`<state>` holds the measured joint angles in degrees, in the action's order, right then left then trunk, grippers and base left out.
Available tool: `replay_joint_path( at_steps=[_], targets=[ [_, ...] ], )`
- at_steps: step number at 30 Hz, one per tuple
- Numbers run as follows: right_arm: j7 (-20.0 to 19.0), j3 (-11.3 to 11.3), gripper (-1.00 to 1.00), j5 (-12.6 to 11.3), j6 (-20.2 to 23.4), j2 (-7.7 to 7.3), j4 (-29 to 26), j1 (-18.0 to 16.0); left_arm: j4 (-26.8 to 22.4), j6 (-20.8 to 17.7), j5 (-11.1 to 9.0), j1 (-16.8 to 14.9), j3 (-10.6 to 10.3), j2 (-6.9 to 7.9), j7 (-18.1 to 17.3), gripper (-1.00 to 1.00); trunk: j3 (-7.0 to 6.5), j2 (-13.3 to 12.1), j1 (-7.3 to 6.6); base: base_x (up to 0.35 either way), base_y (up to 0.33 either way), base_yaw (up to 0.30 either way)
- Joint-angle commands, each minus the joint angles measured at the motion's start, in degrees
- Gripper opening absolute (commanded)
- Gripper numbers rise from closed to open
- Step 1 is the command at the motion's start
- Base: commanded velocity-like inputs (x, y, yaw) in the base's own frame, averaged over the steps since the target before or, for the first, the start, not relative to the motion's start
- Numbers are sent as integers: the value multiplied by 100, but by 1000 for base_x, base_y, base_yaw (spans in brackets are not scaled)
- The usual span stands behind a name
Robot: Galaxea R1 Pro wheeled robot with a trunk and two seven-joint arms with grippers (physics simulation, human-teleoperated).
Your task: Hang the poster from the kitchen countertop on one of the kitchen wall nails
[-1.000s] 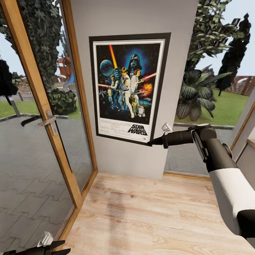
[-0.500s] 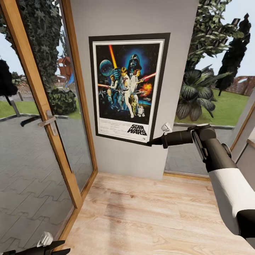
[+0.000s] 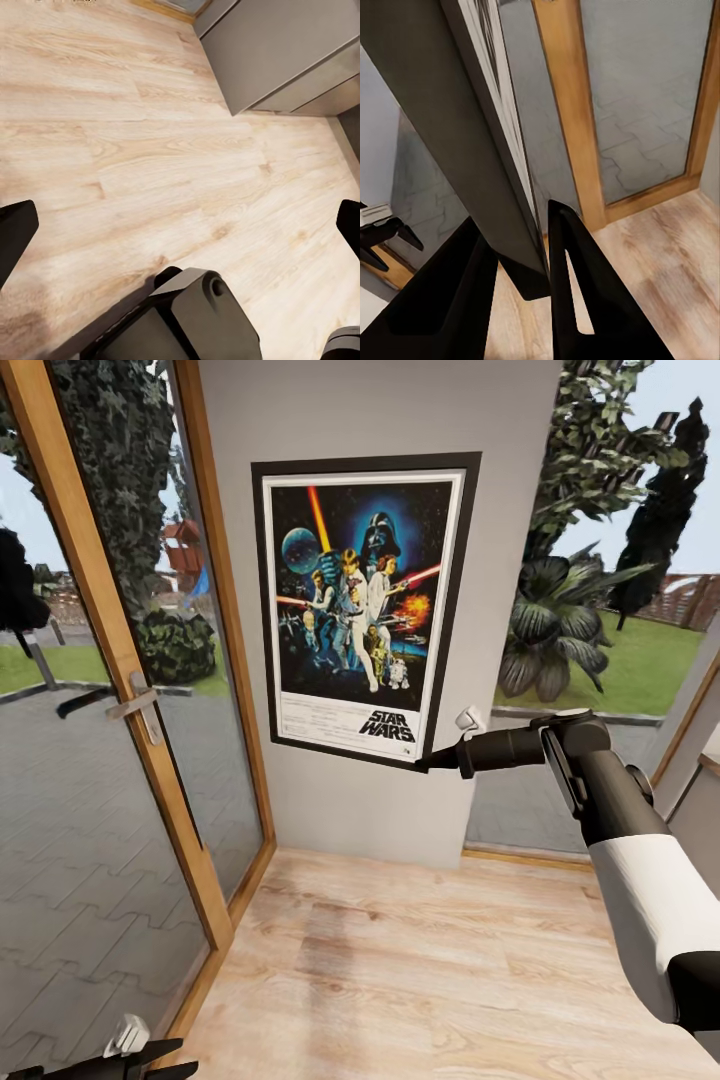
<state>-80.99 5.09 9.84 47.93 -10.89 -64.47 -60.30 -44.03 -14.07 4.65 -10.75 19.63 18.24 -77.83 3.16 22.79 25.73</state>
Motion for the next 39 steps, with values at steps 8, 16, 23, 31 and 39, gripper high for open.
replay_joint_path(
  at_steps=[8,16,23,31,39],
  targets=[
    [-48,2,-100,48,61,97,-13,-64,-7,-60,45,-6,24,-4,-39,100,14,13,5,205,133,0],
    [-48,1,-100,52,60,136,-12,-109,-8,-60,45,-6,25,-4,-38,100,14,13,5,244,86,0],
    [-48,1,-100,53,59,135,-8,-114,-1,-60,45,-6,24,-4,-36,100,14,13,5,104,-8,0],
    [-48,1,-100,53,59,132,-5,-114,0,-62,45,-6,31,6,-39,100,14,13,5,147,-57,0],
    [-48,1,-100,59,59,133,-5,-114,38,-68,45,-6,32,37,-39,100,14,13,5,159,-5,0]
  ],
)
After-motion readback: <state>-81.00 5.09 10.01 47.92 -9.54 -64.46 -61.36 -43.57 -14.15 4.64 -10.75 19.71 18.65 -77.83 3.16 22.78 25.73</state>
